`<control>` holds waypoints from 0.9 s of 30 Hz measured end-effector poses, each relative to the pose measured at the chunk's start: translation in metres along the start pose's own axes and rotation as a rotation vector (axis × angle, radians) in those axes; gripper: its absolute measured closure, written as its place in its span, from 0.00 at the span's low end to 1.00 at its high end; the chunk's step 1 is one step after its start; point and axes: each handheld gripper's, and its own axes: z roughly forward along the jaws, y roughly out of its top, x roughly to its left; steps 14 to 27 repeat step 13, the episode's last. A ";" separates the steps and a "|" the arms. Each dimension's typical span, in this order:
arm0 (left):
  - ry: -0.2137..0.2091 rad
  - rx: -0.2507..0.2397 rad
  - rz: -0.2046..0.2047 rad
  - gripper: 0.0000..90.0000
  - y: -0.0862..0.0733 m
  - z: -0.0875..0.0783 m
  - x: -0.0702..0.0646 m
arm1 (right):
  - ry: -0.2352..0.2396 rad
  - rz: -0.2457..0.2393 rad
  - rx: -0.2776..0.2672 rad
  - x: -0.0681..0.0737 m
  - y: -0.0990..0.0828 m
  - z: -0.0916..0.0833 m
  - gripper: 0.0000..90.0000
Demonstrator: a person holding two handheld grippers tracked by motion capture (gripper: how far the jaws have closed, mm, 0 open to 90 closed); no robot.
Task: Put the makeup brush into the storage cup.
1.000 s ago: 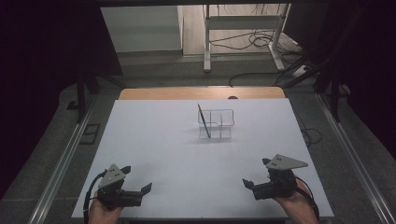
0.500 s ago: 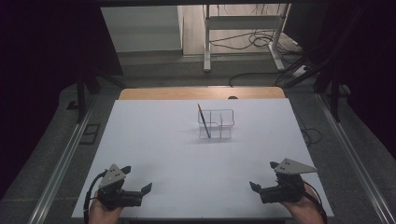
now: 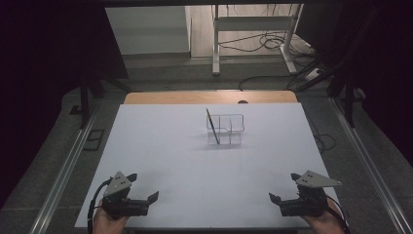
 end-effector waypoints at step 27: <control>0.000 -0.003 -0.001 0.02 0.001 0.001 -0.001 | -0.018 0.008 0.054 -0.005 -0.015 -0.004 0.00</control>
